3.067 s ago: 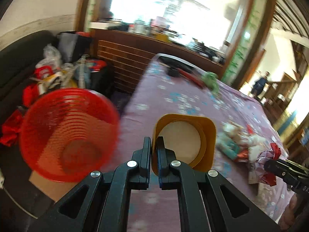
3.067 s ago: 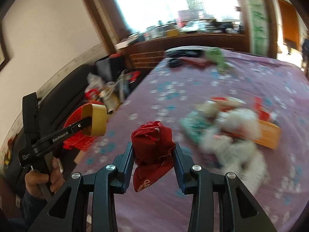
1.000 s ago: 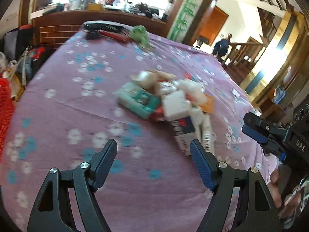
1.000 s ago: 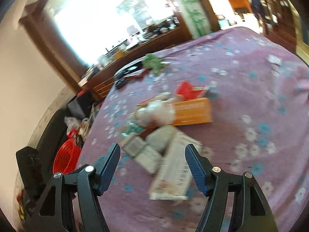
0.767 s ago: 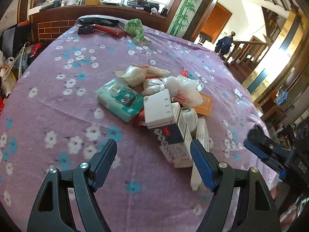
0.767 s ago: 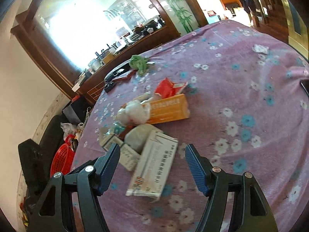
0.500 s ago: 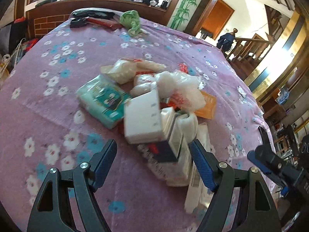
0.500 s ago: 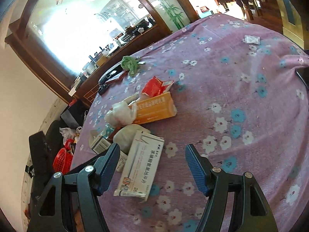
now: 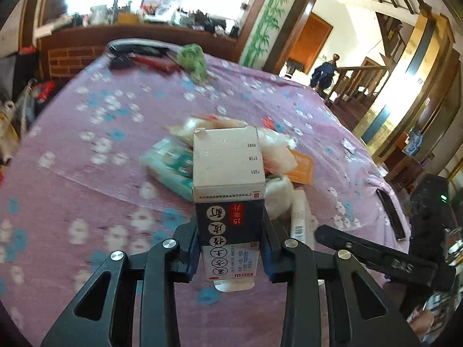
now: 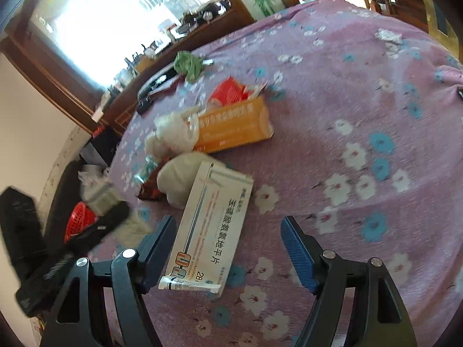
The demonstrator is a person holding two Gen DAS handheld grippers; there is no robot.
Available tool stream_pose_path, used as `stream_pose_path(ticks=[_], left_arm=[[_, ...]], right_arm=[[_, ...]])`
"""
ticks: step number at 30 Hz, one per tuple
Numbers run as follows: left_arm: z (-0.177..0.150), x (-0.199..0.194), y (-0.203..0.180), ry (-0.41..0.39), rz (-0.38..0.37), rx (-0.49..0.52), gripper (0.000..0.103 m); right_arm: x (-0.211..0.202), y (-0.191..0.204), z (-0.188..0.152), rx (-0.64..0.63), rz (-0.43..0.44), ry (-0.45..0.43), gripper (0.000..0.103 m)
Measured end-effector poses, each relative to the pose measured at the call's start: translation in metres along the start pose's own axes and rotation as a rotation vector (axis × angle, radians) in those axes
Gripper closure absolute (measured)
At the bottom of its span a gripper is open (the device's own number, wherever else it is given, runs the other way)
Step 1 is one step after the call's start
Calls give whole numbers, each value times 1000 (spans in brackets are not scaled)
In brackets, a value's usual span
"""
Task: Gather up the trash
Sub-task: 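Grasp the white medicine box with the left gripper while the right grasps the ointment box, then lift both held boxes off the table and turn toward the wastebasket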
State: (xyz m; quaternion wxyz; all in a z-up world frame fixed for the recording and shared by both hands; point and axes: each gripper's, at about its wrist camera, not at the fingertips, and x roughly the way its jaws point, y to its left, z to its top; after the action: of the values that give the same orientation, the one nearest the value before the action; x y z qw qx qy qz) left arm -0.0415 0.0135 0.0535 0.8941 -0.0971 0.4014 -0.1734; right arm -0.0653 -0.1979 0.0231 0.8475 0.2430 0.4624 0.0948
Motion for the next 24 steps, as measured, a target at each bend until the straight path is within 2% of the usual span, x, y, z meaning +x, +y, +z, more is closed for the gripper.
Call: stream_pose_path(ticks=[6,9,10,12,13,21,24], left_arm=[[-10,-23,23,-48,40,1,70],[-13,-27,29,-57,43,-1,70],[-15,-28,29,-57,44,0,70],[-16,-29,29,-59,45,4,70],[-17,-29,29,-61,48,9,70],[-19,-27,24,-58,46,19,70],[-19,-25,20,-52,43,24,70]], right_arm=[[21,19,1,-49,-73,16,18],[29,34,-2,-112,-162,8,19],[30,38,-3,-136,-201,5,20],[31,43,-6,-171,-254,-3,36],[30,43,-7,-180,-264,0,37],[6,13,-12,-91,-175,25,45],[-2,5,-16,-91,-183,12,45]])
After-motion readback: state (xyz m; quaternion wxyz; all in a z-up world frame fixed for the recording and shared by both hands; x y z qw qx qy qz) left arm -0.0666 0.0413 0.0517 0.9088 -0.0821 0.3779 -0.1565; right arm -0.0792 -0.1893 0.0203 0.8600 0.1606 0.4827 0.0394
